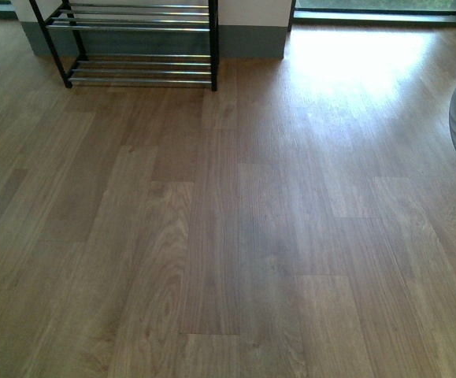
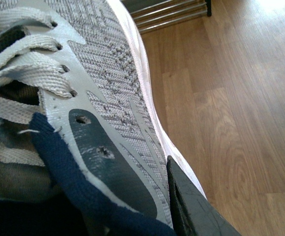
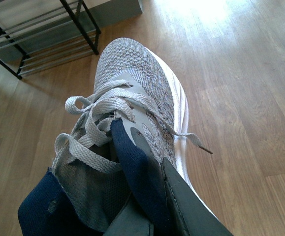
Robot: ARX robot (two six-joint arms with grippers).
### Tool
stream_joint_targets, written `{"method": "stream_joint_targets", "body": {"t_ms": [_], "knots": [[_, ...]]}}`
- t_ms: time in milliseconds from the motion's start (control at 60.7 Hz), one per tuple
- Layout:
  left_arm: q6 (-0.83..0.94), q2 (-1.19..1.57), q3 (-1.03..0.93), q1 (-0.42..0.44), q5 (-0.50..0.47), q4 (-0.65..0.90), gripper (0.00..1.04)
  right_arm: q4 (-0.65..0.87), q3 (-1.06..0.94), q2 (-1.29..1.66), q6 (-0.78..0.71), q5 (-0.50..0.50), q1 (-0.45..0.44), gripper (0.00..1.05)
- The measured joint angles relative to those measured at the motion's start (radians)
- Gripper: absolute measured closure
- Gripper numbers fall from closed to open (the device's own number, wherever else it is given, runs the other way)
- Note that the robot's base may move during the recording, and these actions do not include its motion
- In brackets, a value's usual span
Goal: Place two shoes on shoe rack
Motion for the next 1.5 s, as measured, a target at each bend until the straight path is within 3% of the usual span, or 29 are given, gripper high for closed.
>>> {"method": "stream_joint_targets", "body": {"t_ms": [1499], "knots": [[-0.006, 0.002, -0.003, -0.002, 0.004, -0.005, 1.03, -0.001, -0.002, -0.001, 0.002, -0.003, 0.0, 1.03]]}}
